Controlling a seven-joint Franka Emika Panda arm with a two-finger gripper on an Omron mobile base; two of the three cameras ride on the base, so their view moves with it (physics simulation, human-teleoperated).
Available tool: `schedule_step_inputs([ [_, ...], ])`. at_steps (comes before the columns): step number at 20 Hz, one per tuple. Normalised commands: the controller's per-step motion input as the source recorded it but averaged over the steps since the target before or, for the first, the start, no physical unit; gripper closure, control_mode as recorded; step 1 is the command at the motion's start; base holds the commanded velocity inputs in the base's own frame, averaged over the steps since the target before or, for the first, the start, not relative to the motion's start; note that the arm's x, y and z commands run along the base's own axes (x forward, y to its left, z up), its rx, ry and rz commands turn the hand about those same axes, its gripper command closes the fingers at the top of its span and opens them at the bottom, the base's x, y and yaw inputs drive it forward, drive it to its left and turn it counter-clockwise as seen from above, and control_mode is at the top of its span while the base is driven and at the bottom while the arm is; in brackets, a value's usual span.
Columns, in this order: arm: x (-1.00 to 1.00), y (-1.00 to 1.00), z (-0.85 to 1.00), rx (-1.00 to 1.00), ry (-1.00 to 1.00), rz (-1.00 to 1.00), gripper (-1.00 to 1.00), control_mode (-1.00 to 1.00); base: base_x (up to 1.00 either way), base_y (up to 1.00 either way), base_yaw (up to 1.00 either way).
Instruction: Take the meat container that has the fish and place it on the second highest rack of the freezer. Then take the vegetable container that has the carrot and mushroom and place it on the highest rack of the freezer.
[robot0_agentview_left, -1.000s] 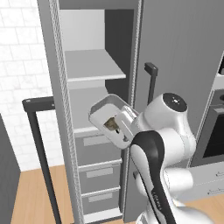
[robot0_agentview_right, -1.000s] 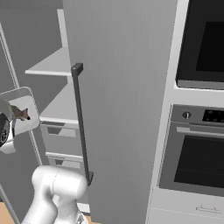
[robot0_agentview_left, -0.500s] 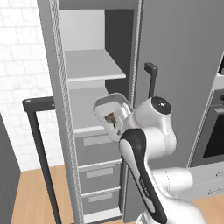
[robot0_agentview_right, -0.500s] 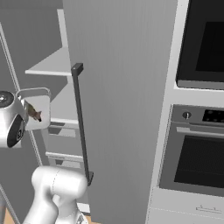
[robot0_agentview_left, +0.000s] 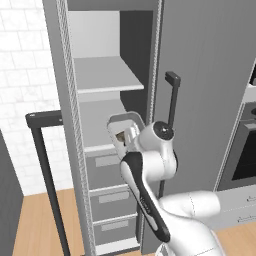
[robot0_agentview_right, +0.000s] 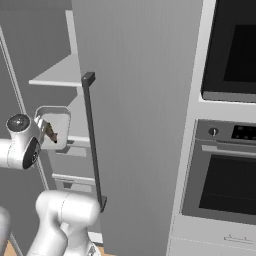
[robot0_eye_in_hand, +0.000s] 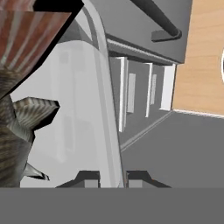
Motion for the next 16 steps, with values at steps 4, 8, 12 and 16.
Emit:
schedule_step_inputs([
  [4, 0.79, 0.01, -0.21, 0.06, 0.12, 0.01, 1.0, -1.0, 0.0, 0.0, 0.0],
  [8, 0.72, 0.2, -0.14, 0.0, 0.08, 0.0, 1.0, -1.0, 0.0, 0.0, 0.0],
  [12, 0.39, 0.56, -0.06, -0.11, 0.01, -0.07, 1.0, -1.0, 0.0, 0.0, 0.0],
  [16, 0.34, 0.51, -0.06, -0.16, 0.0, -0.12, 1.0, -1.0, 0.0, 0.0, 0.0],
])
